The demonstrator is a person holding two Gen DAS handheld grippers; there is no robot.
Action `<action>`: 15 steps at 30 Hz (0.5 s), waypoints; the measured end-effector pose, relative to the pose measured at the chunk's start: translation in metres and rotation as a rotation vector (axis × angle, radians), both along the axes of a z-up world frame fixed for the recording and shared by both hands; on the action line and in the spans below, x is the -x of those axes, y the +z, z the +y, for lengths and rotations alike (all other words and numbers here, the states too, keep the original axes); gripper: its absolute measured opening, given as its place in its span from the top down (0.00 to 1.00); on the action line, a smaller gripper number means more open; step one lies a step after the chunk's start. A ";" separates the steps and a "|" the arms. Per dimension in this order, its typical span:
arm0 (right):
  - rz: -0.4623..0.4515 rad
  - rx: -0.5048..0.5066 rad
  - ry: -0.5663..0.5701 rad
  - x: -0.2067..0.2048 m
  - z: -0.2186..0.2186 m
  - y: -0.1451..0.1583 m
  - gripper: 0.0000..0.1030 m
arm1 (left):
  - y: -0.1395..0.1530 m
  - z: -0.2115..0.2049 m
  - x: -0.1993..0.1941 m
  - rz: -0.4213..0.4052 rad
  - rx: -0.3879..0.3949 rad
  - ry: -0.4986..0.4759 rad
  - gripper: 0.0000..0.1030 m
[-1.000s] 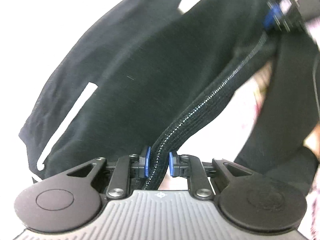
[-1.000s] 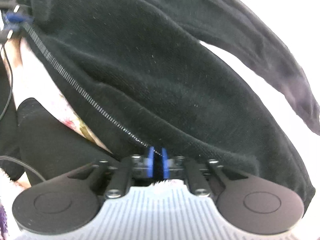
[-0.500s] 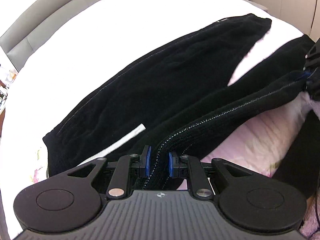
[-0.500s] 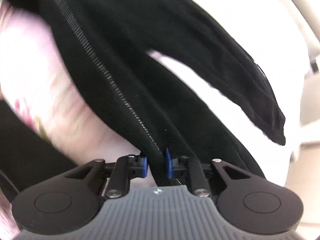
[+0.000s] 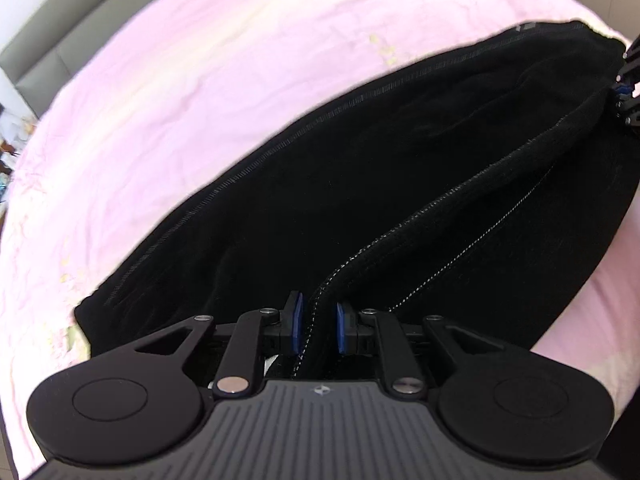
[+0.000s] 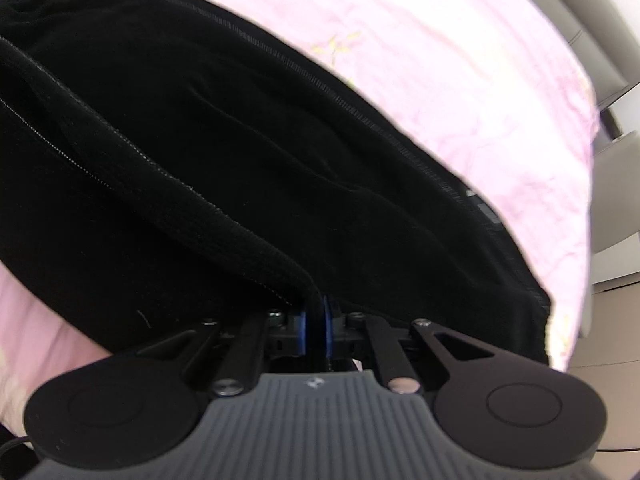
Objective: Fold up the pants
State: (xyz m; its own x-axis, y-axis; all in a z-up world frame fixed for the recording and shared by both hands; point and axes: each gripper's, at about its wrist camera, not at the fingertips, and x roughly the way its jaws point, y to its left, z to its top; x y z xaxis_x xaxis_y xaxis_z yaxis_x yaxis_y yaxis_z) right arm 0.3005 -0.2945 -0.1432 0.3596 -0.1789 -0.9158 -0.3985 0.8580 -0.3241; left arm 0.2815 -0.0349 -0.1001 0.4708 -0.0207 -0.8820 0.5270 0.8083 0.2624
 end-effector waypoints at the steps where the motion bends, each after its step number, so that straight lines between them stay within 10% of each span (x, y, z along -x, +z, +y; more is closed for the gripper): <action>1: 0.017 -0.010 -0.004 -0.005 -0.001 -0.007 0.97 | -0.006 0.002 -0.007 0.021 0.007 0.002 0.81; 6: 0.045 -0.043 -0.020 -0.015 -0.002 -0.017 0.93 | -0.014 0.019 -0.022 0.072 0.058 -0.004 0.64; 10: 0.014 -0.081 -0.043 -0.009 -0.007 0.009 0.37 | 0.014 0.042 -0.016 0.088 0.117 -0.032 0.39; 15: -0.031 -0.204 -0.092 0.025 -0.014 0.059 0.37 | 0.060 0.076 0.020 0.097 0.146 -0.107 0.27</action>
